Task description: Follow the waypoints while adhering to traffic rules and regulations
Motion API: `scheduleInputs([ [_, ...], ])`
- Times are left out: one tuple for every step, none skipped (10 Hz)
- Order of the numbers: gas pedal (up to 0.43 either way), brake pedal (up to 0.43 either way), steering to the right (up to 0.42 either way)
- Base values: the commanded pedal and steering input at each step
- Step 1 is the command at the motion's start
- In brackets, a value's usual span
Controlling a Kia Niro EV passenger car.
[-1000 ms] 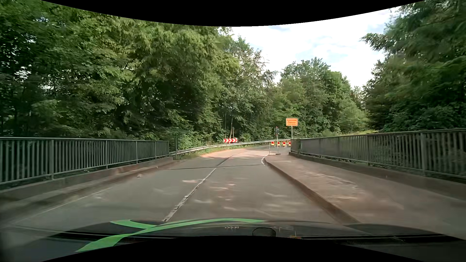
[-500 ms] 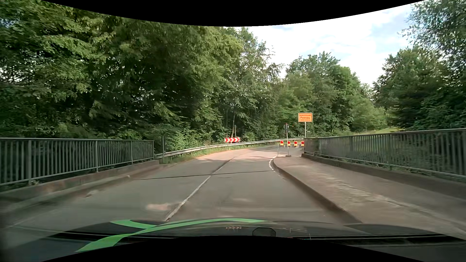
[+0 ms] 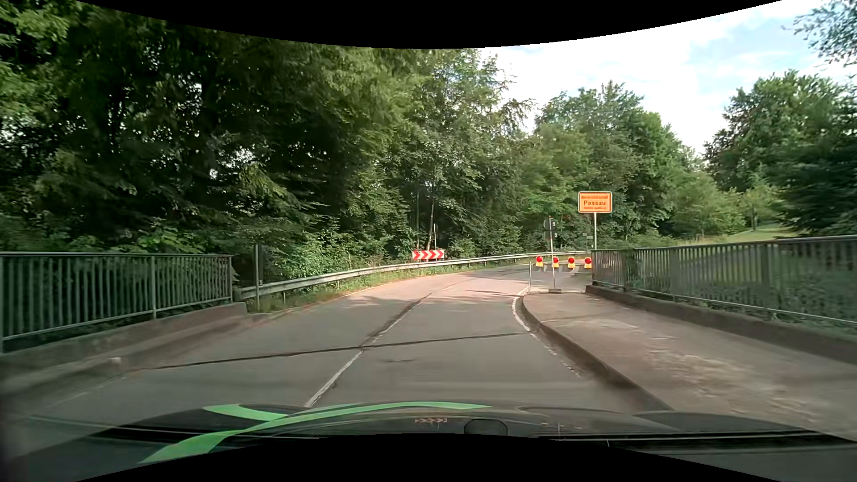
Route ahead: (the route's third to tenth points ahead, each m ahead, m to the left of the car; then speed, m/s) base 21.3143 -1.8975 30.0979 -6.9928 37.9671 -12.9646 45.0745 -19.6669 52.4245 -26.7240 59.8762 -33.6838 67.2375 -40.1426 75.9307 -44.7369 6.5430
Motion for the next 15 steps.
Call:
scheduleInputs([
  [0.028,0.0,-0.004],
  [0.028,0.0,-0.004],
  [0.028,0.0,-0.004],
  [0.028,0.0,-0.003],
  [0.028,0.0,-0.001],
  [0.028,0.0,0.003],
  [0.028,0.0,0.005],
  [0.028,0.0,0.008],
  [0.028,0.0,0.015],
  [0.02,0.0,0.024],
  [0.02,0.0,0.03],
  [0.008,0.0,0.036],
  [0.0,0.0,0.045],
  [0.0,0.0,0.051],
  [0.0,0.0,0.063],
])
